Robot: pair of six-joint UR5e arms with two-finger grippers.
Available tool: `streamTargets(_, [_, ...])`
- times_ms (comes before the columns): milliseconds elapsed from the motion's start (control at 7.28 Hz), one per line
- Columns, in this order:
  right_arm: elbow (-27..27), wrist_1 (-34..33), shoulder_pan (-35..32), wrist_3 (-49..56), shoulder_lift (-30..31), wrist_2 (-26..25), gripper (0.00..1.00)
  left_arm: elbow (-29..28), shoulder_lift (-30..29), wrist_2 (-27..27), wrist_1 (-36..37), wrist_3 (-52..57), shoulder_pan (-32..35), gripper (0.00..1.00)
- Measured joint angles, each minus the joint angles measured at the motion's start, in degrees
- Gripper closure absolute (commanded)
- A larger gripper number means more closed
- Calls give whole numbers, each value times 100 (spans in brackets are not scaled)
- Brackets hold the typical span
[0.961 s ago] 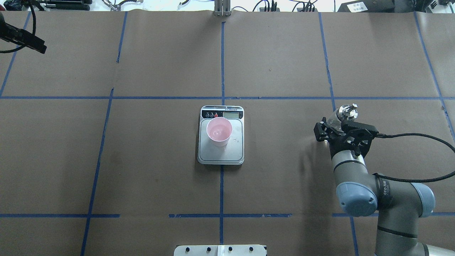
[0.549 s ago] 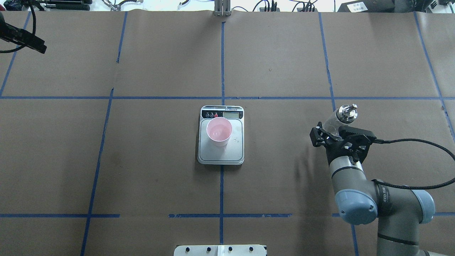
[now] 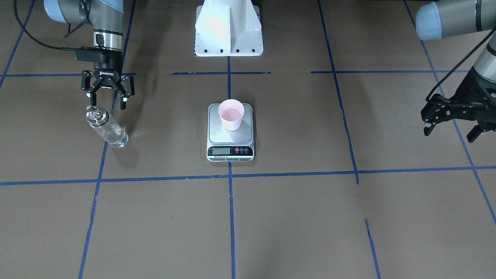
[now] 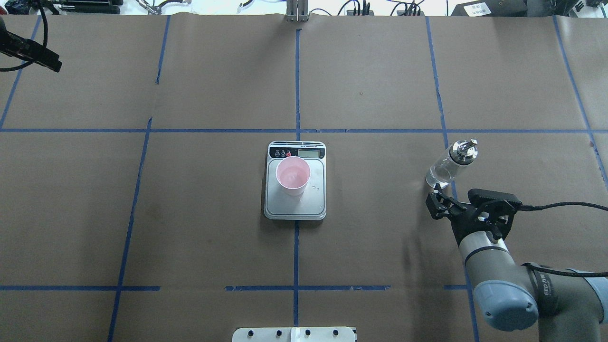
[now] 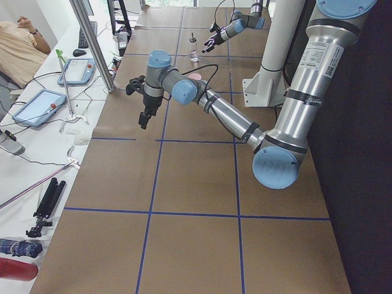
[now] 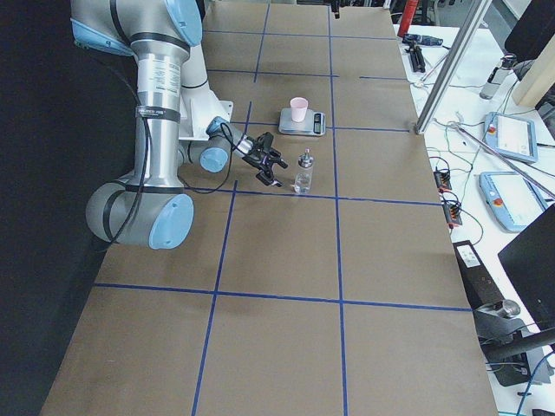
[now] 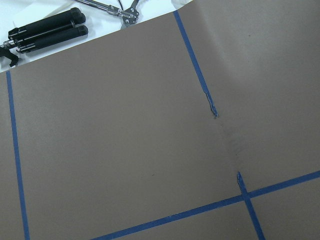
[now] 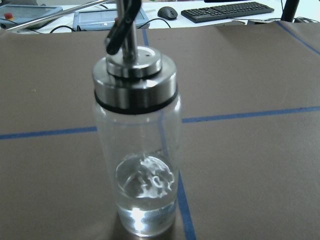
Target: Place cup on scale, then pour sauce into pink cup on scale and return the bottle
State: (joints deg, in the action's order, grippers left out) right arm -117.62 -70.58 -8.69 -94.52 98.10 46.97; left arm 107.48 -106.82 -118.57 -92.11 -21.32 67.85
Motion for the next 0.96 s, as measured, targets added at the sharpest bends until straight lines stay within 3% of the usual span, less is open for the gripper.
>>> streamTargets(275, [-440, 0, -76, 755, 415, 797, 0, -89, 20, 0, -77, 79, 0, 1])
streamTargets(549, [-598, 0, -571, 1820, 670, 1783, 0, -288, 33, 0, -304, 235, 6, 1])
streamTargets(961, [-540, -2, -1973, 3935, 800, 3476, 0, -440, 38, -2, -394, 489, 80, 1])
